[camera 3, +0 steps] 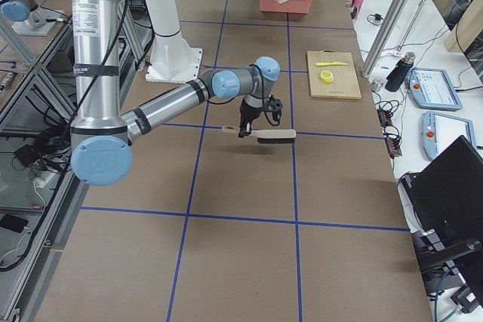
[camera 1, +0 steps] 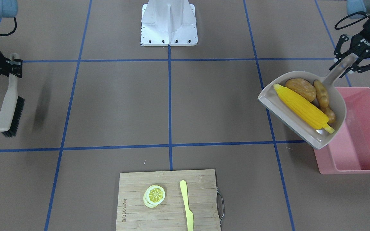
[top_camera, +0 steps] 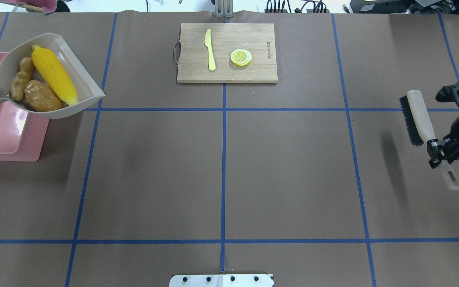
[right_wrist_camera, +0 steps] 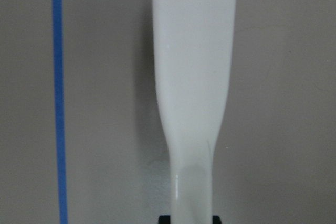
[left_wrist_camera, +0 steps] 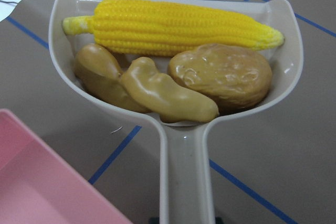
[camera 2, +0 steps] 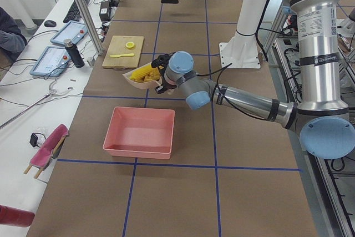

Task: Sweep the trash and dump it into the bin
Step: 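Tilt the dustpan over the pink bin with the left gripper to dump items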

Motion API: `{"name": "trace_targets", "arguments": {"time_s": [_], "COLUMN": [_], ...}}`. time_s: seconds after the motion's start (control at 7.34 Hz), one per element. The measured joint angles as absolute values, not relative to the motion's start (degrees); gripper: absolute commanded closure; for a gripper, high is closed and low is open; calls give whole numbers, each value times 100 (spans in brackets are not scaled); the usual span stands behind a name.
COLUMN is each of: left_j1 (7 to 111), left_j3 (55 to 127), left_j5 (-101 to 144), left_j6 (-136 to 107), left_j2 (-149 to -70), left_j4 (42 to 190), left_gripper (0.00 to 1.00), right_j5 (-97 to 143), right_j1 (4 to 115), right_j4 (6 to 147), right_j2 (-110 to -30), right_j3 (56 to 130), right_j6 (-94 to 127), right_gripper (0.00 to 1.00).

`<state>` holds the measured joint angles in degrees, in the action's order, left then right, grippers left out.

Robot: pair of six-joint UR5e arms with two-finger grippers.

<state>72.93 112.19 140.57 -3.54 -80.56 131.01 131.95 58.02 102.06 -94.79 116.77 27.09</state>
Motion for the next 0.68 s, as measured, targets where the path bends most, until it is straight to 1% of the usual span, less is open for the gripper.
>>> {"name": "trace_targets", "arguments": {"time_s": [0.27,0.41,0.68], "left_j1": [7739,7829,8144], "left_j3": [11144,11111,11020], "left_j5": [14422,14463,14484], "left_j6": [-143,77,540], "left_j2": [-7931,-7914,-7905], "left_j4": [12762,12641,12212], "left_gripper": [100,100,100], "right_j5": [13273,13275,13218], "right_j1": [5896,5946,5988], "right_j4": [9232,8733,8014], "right_j2": [-10406,-10674,-10850], "right_j3": [11450,11171,10637], "right_j6": [2404,2233,2088], "right_gripper": [100,100,100]}}
